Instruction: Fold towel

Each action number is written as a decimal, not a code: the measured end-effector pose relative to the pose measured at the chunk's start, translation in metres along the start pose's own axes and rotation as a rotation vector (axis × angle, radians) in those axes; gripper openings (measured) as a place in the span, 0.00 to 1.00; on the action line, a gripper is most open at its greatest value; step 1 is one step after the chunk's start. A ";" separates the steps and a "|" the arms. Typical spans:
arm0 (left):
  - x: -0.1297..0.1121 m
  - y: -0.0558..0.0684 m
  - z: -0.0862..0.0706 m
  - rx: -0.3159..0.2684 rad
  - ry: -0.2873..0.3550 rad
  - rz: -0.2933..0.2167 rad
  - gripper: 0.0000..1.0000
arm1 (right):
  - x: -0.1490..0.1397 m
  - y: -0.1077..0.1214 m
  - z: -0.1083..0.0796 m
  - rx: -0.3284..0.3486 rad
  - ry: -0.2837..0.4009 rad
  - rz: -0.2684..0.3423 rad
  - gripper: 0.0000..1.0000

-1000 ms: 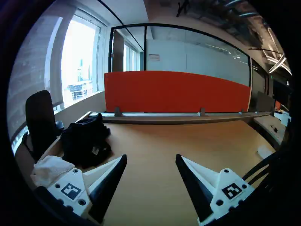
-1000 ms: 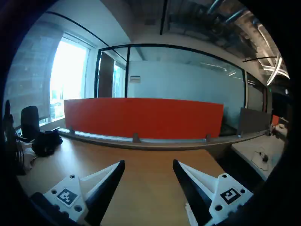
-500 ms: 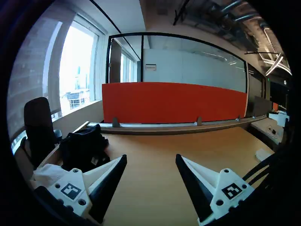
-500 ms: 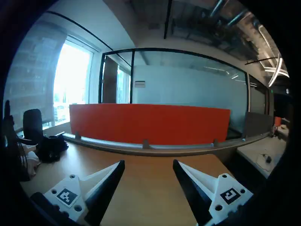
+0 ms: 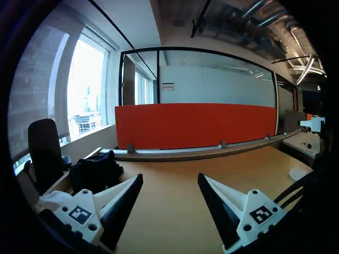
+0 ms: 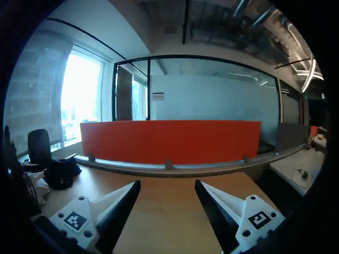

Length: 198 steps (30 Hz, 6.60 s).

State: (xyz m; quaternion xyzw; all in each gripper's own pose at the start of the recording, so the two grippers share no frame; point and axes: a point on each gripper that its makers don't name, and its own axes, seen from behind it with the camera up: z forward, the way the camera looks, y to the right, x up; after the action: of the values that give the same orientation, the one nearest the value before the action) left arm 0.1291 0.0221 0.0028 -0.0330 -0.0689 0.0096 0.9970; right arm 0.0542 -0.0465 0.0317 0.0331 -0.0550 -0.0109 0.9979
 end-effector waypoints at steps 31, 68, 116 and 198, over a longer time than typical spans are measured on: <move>-0.036 -0.009 0.000 0.019 0.107 0.000 0.96 | -0.019 -0.007 -0.020 -0.013 -0.001 -0.020 0.99; -0.113 -0.021 0.000 0.058 0.187 -0.024 0.96 | -0.062 -0.008 -0.040 -0.044 0.007 -0.040 1.00; -0.129 -0.020 0.006 0.052 0.143 -0.018 0.96 | -0.068 0.022 -0.037 -0.056 0.078 -0.059 0.99; -0.129 -0.018 0.007 0.052 0.143 -0.019 0.96 | -0.195 0.048 0.005 -0.069 0.142 -0.014 1.00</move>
State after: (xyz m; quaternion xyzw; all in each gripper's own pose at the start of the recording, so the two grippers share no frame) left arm 0.0004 0.0015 -0.0071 -0.0068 0.0028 -0.0002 1.0000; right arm -0.1393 0.0060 0.0188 -0.0003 0.0167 -0.0176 0.9997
